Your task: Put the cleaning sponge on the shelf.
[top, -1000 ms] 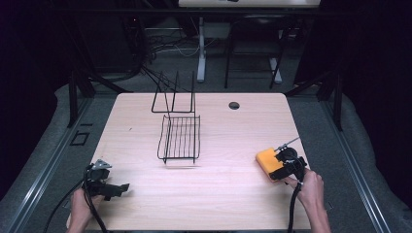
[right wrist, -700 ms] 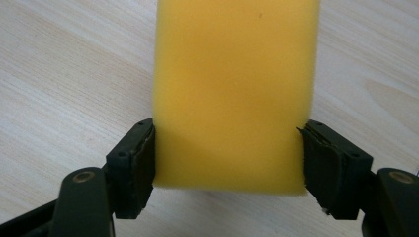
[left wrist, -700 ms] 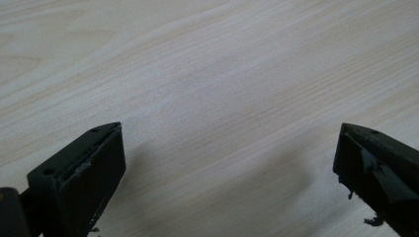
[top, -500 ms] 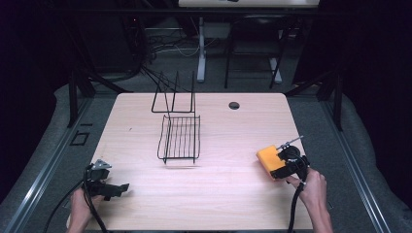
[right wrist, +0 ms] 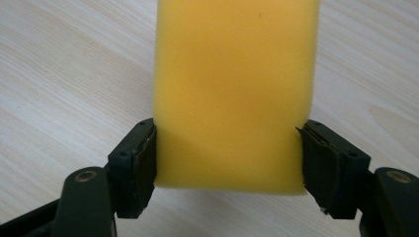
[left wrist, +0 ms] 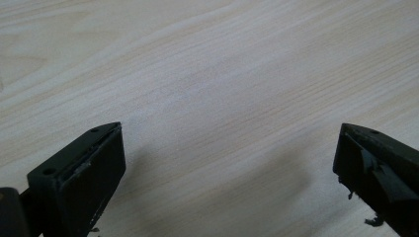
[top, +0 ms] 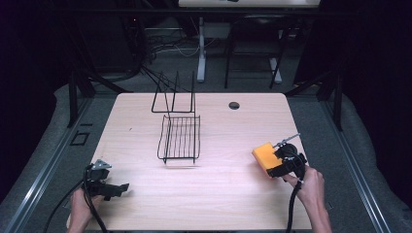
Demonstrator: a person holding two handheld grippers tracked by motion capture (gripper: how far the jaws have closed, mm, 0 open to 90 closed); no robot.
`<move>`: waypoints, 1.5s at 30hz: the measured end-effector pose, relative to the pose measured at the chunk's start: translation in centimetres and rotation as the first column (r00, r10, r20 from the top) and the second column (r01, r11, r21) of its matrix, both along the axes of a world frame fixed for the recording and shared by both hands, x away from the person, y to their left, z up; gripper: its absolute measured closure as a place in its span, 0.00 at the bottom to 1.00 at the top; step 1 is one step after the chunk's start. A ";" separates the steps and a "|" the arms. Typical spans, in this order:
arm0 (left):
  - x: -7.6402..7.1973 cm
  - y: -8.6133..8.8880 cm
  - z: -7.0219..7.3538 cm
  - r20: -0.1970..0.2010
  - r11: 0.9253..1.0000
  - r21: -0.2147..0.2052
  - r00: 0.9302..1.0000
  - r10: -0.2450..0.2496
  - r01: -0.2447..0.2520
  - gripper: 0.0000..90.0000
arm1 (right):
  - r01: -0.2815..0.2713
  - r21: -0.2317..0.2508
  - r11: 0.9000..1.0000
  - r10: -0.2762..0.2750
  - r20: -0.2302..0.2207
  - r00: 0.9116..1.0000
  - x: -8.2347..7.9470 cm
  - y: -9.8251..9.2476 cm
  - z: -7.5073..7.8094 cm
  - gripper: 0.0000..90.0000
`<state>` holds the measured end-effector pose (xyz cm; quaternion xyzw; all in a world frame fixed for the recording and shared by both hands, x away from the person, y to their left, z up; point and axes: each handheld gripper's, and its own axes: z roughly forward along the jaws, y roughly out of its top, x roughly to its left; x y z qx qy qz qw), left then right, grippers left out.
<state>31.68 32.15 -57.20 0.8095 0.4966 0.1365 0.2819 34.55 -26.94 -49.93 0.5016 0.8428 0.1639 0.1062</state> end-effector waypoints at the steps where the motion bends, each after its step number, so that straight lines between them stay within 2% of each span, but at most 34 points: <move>1: 0.0 0.0 0.0 0.000 1.000 -0.001 1.000 0.003 -0.003 0.00 | -0.004 0.009 1.000 0.004 -0.001 1.000 0.0 0.2 0.1 0.32; 4: 0.0 0.0 0.0 0.000 1.000 0.001 1.000 -0.001 0.001 0.00 | -0.013 -0.011 1.000 0.013 0.012 1.000 0.0 0.5 0.7 0.32; 6: 0.0 0.0 0.0 0.000 1.000 0.000 1.000 -0.001 0.001 0.00 | -0.024 0.003 1.000 0.024 0.031 0.999 0.1 1.1 1.4 0.32; 12: 0.0 0.0 0.0 0.002 1.000 0.001 1.000 0.000 0.000 0.00 | -0.053 0.006 0.999 0.053 0.053 0.997 0.2 2.4 2.3 0.33; 15: -0.1 0.0 0.0 0.009 1.000 0.001 1.000 0.003 -0.003 0.00 | -0.065 -0.011 0.998 0.066 0.051 0.997 0.3 2.7 2.6 0.33; 16: -0.1 0.0 0.0 0.009 1.000 0.001 1.000 0.003 -0.003 0.00 | -0.062 0.009 0.998 0.061 0.058 0.996 0.3 2.9 2.6 0.33; 17: -0.1 0.0 0.0 0.009 1.000 0.001 1.000 0.003 -0.003 0.00 | -0.070 -0.007 0.998 0.070 0.060 0.996 0.4 2.9 2.7 0.33; 20: 0.0 0.0 0.0 0.003 1.000 -0.001 1.000 0.002 -0.002 0.00 | -0.075 -0.007 0.997 0.076 0.064 0.995 0.4 3.3 3.1 0.33; 21: 0.0 0.0 0.0 0.003 1.000 -0.001 1.000 0.001 -0.001 0.00 | -0.077 0.010 0.997 0.076 0.069 0.995 0.5 3.5 3.1 0.33; 22: 0.0 0.0 0.0 0.003 1.000 -0.003 1.000 0.001 -0.001 0.00 | -0.083 -0.003 0.997 0.083 0.064 0.994 0.5 3.6 3.3 0.33; 24: 0.0 -0.1 0.0 0.010 1.000 -0.002 1.000 0.004 -0.004 0.00 | -0.095 0.003 0.996 0.094 0.075 0.993 0.6 4.1 3.6 0.33; 30: 0.0 -0.1 0.0 0.012 1.000 0.000 1.000 0.002 -0.002 0.00 | -0.112 0.003 0.994 0.112 0.083 0.990 0.8 4.8 4.0 0.33; 33: 0.0 -0.1 0.0 0.014 1.000 0.002 1.000 -0.002 0.002 0.00 | -0.115 0.020 0.993 0.113 0.091 0.989 0.9 5.4 4.0 0.33; 34: 0.0 -0.1 0.0 0.014 1.000 0.002 1.000 -0.002 0.002 0.00 | -0.120 0.006 0.993 0.119 0.093 0.989 0.9 5.5 4.1 0.33; 39: 0.0 -0.2 0.0 0.013 1.000 0.000 1.000 -0.003 0.003 0.00 | -0.140 0.008 0.990 0.139 0.096 0.986 1.1 6.3 4.3 0.33; 40: 0.0 -0.2 0.0 0.014 1.000 0.003 1.000 -0.005 0.005 0.00 | -0.141 0.020 0.990 0.138 0.097 0.986 1.1 6.4 4.4 0.33; 45: 0.0 -0.1 0.1 0.011 1.000 0.004 1.000 -0.009 0.009 0.00 | -0.149 0.014 0.989 0.147 0.106 0.984 1.2 7.0 4.6 0.33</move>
